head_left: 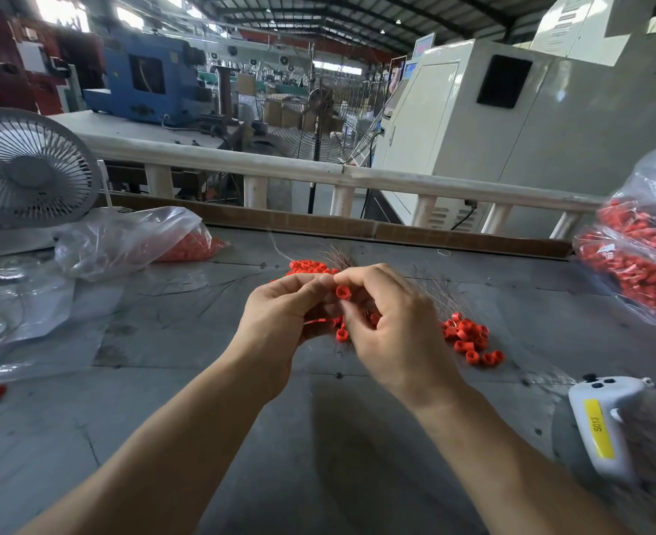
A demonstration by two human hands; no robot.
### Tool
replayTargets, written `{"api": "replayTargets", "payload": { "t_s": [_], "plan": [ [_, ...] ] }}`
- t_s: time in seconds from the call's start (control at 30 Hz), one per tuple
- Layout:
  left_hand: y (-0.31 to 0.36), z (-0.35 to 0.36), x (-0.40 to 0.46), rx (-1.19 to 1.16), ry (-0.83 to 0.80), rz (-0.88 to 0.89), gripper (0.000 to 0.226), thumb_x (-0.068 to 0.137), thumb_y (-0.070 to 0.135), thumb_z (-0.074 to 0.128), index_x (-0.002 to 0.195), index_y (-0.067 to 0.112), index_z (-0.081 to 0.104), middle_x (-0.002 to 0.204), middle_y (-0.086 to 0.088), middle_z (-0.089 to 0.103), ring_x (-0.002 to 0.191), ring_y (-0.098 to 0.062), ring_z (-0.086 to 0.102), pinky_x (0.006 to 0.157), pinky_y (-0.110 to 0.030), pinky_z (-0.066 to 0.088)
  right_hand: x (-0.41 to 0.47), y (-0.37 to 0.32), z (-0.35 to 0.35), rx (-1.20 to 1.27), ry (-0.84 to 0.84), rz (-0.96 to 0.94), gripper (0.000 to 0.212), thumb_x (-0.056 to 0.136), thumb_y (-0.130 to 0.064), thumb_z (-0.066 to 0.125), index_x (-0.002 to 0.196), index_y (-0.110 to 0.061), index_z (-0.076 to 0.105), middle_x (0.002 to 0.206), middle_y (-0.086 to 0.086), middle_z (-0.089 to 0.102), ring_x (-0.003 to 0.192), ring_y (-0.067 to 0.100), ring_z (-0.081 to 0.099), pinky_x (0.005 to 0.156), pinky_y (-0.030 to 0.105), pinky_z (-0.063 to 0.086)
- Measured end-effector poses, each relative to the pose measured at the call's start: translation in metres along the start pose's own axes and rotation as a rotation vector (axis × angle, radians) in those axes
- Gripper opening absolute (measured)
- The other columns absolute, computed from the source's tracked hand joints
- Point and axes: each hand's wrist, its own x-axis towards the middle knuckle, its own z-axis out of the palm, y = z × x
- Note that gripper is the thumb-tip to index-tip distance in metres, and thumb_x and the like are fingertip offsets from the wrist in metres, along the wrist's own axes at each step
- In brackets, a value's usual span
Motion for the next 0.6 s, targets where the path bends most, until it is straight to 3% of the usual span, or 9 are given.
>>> {"api": "replayTargets", "payload": {
  "t_s": [0.1, 0.37, 0.6],
  "plan": [
    [0.0019, -0.0033, 0.0014, 0.051, 0.045, 0.037, 0.011, 0.093, 0.015, 0.071, 0.085, 0.007, 0.074, 0.077, -0.010, 0.069, 0.066, -0.018, 0.066, 0.057, -0.024, 0.055, 0.0001, 0.0013, -0.0013, 0.001, -0.039, -0.004, 0.022, 0.089, -0.001, 0.075, 0.107, -0.013, 0.075, 0.102, -0.005, 0.070, 0.094, 0.005, 0.063, 0.087, 0.009, 0.045],
    [0.0052, -0.0065, 0.0022, 0.171, 0.181, 0.102, 0.013, 0.094, 0.009, 0.070, 0.081, 0.009, 0.073, 0.071, -0.005, 0.073, 0.063, -0.014, 0.068, 0.056, -0.023, 0.056, -0.0024, 0.0033, -0.0005, 0.060, -0.145, -0.001, 0.020, 0.085, -0.002, 0.074, 0.100, -0.015, 0.072, 0.094, -0.008, 0.065, 0.085, 0.005, 0.061, 0.080, 0.017, 0.048],
    [0.0051, -0.0088, 0.0037, 0.159, 0.242, 0.115, 0.004, 0.094, 0.007, 0.071, 0.090, 0.005, 0.072, 0.074, -0.005, 0.075, 0.064, -0.014, 0.069, 0.057, -0.022, 0.056, -0.0029, 0.0078, -0.0029, 0.074, -0.202, 0.055, 0.018, 0.085, -0.008, 0.075, 0.098, -0.019, 0.072, 0.095, -0.012, 0.064, 0.087, 0.004, 0.061, 0.076, 0.013, 0.046]
  ]
}}
